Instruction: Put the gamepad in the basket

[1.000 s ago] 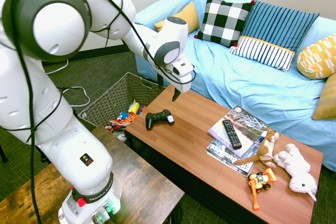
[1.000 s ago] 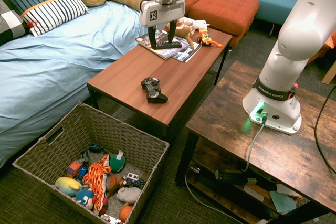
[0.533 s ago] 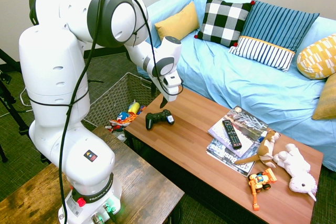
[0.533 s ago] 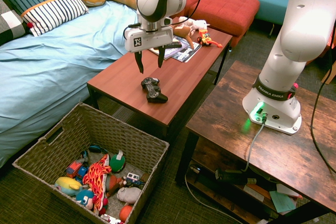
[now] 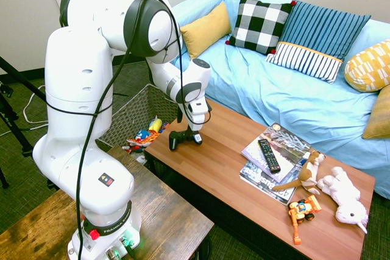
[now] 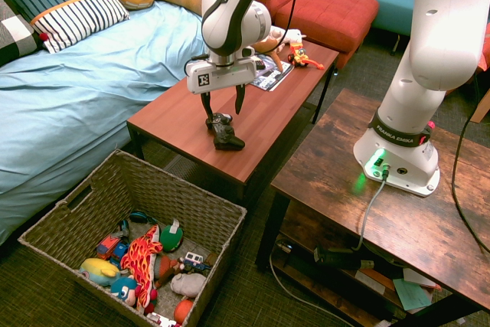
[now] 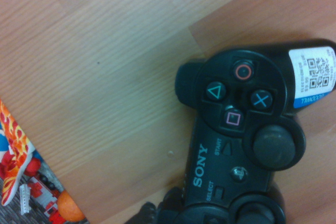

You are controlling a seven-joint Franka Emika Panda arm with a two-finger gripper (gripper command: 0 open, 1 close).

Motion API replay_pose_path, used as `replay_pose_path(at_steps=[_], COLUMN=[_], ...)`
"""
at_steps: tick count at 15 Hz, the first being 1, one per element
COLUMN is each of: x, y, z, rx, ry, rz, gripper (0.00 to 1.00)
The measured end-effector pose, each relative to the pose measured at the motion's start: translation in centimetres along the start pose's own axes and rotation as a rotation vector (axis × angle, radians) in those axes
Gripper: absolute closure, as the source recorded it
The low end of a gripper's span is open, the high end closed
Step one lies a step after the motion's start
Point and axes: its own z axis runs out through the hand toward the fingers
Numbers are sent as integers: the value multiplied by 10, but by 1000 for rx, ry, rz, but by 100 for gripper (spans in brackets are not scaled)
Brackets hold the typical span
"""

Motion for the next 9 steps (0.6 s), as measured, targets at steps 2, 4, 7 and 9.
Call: replay_pose_path(at_steps=[2,4,7,9], x=[-1,2,8,11], y=[-2,-6,-15,-20], z=[12,24,41,49], rx=[-3,-6,-7,-8], ry=[3,2,1,2], rz=[37,68,89,101], gripper=[0,0,0,0])
